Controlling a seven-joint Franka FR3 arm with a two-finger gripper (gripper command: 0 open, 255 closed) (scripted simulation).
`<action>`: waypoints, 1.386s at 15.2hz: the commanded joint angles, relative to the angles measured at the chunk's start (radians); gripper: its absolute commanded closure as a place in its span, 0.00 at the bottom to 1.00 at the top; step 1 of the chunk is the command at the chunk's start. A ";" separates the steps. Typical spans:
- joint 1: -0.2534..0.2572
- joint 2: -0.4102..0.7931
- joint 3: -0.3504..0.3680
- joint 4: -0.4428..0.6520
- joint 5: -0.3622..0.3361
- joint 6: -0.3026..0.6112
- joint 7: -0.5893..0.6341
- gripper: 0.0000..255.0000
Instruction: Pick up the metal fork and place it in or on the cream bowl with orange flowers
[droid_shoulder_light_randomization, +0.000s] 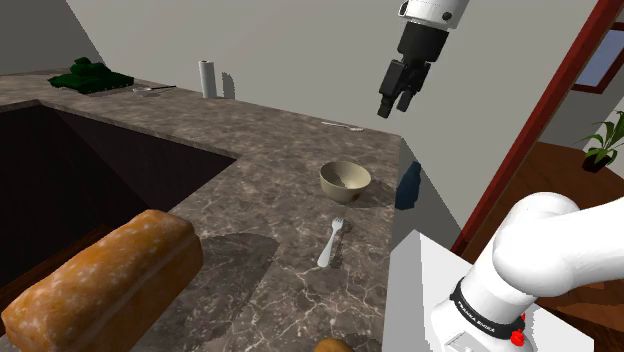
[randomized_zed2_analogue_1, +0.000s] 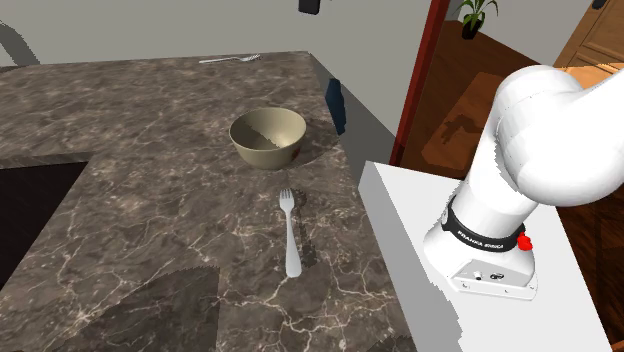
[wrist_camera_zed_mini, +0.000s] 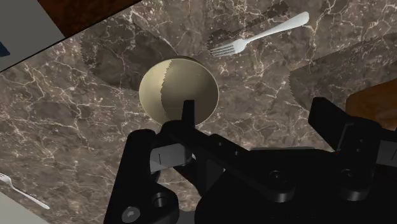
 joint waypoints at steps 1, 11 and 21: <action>0.000 0.000 0.000 0.000 0.000 0.000 0.000 0.00; -0.099 0.016 0.202 -0.264 0.162 0.207 0.489 0.00; -0.171 0.215 0.440 -0.405 0.369 0.497 0.962 0.00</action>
